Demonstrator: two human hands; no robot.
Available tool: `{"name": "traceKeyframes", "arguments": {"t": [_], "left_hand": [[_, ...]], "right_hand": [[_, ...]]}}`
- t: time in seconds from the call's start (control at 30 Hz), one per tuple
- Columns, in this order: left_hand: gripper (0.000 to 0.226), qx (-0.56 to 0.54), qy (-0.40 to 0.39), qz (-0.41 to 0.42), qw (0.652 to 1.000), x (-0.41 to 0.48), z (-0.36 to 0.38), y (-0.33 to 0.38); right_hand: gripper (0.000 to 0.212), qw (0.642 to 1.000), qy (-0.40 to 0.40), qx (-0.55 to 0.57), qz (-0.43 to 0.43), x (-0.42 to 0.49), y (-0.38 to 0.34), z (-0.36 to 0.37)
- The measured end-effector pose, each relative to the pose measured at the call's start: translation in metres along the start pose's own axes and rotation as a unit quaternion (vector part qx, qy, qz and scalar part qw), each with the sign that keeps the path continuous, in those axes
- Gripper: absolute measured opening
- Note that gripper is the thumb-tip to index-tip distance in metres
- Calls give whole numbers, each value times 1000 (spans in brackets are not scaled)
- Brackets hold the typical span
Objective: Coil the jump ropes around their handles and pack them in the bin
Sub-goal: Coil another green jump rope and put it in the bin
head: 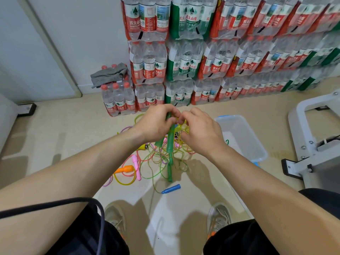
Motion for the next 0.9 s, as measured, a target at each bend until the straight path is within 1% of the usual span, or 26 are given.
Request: {"name": "traceKeyframes", "arguments": {"t": [0.1, 0.2, 0.3, 0.37, 0.47, 0.53, 0.57, 0.63, 0.7, 0.8, 0.9], "left_hand": [[22, -8, -5, 14, 1000, -3, 1, 7], [22, -7, -7, 23, 1000, -3, 1, 11], [17, 6, 0, 17, 1000, -2, 1, 8], [16, 14, 4, 4, 1000, -2, 2, 4], [19, 21, 4, -15, 1000, 0, 3, -3], [20, 37, 9, -23, 999, 0, 2, -8], [20, 51, 11, -27, 998, 0, 2, -11], [21, 75, 11, -44, 996, 1, 0, -20], [21, 76, 11, -70, 995, 1, -4, -32], [23, 88, 18, -100, 991, 3, -10, -46], [26, 114, 26, -131, 984, 2, -15, -55]], "right_hand": [[24, 999, 25, -36, -4, -1, -1, -5], [24, 997, 54, -47, -34, -4, -2, -7], [20, 996, 57, -47, -45, -5, -4, -7], [19, 998, 41, -32, -30, -3, -2, -6], [19, 999, 1, 32, 8, 1, 5, 0], [21, 987, -4, 156, 27, 4, 14, 3], [23, 973, -3, 228, 42, 6, 19, 3], [22, 933, 1, 352, 78, 7, 30, 1], [21, 875, 24, 469, 116, 7, 41, -4], [31, 763, 55, 623, 163, 1, 56, -1], [28, 635, 70, 747, 186, -2, 63, 4]]}}
Point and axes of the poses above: each hand's wrist, its own x-axis towards the middle knuckle, its own z-axis out of the palm, y = z × x, the point moved 7 cm from there along x, towards the middle knuckle, and after that the axes turned 10 degrees about -y, right-handed, at the moved point
